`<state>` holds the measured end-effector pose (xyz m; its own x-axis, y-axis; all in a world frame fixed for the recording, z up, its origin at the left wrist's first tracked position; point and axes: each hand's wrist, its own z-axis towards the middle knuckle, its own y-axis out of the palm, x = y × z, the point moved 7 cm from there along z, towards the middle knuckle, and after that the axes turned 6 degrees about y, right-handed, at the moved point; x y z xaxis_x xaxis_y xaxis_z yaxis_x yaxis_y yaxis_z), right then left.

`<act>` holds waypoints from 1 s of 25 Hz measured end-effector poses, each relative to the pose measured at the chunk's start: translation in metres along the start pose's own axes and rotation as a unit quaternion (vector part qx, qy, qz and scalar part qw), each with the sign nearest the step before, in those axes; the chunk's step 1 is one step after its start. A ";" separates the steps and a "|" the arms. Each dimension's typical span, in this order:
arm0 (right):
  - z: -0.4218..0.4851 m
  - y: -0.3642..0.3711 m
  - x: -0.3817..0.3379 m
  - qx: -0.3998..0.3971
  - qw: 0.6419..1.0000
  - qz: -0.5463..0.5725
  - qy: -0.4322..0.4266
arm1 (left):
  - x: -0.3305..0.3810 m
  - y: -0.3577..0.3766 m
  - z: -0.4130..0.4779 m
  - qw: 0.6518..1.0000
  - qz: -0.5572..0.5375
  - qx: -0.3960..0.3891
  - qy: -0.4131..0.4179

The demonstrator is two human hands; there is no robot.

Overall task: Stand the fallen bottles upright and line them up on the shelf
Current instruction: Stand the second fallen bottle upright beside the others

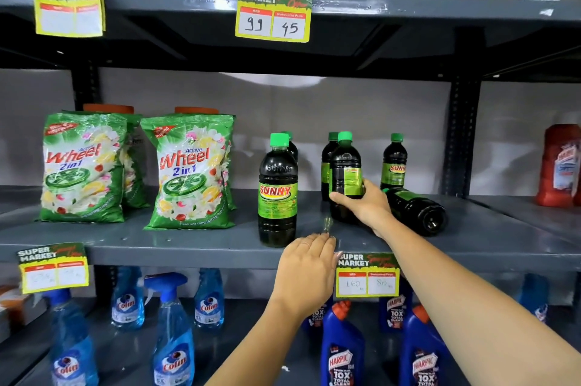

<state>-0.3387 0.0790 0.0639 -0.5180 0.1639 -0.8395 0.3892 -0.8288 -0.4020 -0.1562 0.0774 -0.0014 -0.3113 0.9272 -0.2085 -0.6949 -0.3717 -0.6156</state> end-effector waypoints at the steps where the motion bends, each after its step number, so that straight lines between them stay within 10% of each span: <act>1: 0.000 0.003 0.001 -0.014 1.000 -0.015 -0.002 | 0.000 0.000 0.000 1.000 0.005 0.003 -0.001; 11: 0.013 0.013 0.025 -0.163 0.977 0.126 0.058 | 0.000 -0.001 -0.001 1.000 -0.002 0.014 -0.005; 25: 0.005 0.005 0.023 -0.105 0.987 0.114 0.038 | 0.002 -0.008 0.000 0.999 0.021 0.046 -0.004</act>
<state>-0.3523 0.0755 0.0448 -0.3425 0.0329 -0.9389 0.6422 -0.7213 -0.2595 -0.1514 0.0825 0.0030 -0.3464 0.9104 -0.2264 -0.7371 -0.4134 -0.5345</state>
